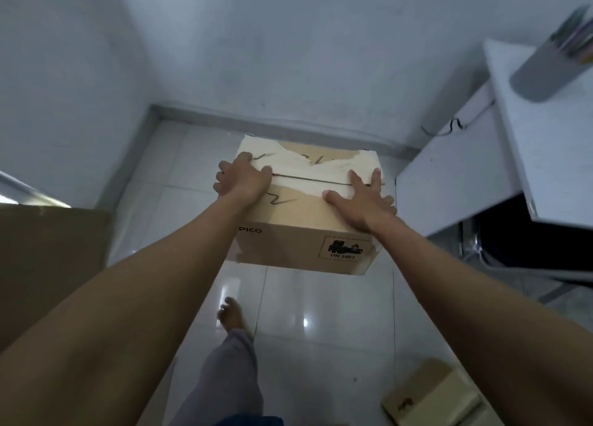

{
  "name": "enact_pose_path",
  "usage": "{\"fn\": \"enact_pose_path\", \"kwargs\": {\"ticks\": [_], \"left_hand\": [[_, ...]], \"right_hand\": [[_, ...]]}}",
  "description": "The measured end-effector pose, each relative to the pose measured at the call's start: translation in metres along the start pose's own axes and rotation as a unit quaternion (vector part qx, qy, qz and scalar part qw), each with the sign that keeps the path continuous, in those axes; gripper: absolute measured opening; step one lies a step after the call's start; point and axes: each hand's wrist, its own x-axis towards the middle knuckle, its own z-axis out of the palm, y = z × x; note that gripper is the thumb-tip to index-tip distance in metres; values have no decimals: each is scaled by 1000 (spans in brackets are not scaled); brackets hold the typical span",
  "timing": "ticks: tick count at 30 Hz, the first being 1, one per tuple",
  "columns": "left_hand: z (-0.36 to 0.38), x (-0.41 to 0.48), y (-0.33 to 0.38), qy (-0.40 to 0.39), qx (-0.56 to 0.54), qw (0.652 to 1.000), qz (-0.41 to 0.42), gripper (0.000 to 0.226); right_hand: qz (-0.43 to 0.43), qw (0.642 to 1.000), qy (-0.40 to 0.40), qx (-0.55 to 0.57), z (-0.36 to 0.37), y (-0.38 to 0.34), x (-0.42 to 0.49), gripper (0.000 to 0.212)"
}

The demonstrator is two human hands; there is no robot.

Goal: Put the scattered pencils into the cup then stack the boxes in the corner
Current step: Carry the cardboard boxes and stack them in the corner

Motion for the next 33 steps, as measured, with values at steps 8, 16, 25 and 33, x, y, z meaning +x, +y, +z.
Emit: {"fn": "enact_pose_path", "kwargs": {"ticks": [8, 16, 25, 33], "left_hand": [[-140, 94, 44, 36, -18, 998, 58, 52], [-228, 148, 51, 76, -24, 994, 79, 48], [-268, 196, 44, 94, -15, 994, 60, 48], [-275, 276, 23, 55, 10, 997, 46, 63]], "right_hand": [[-30, 997, 68, 35, -61, -144, 24, 90], [-66, 991, 112, 28, -87, -242, 28, 87], [-94, 988, 119, 12, -102, -313, 55, 84], [-127, 986, 106, -19, -86, -375, 129, 80]]}}
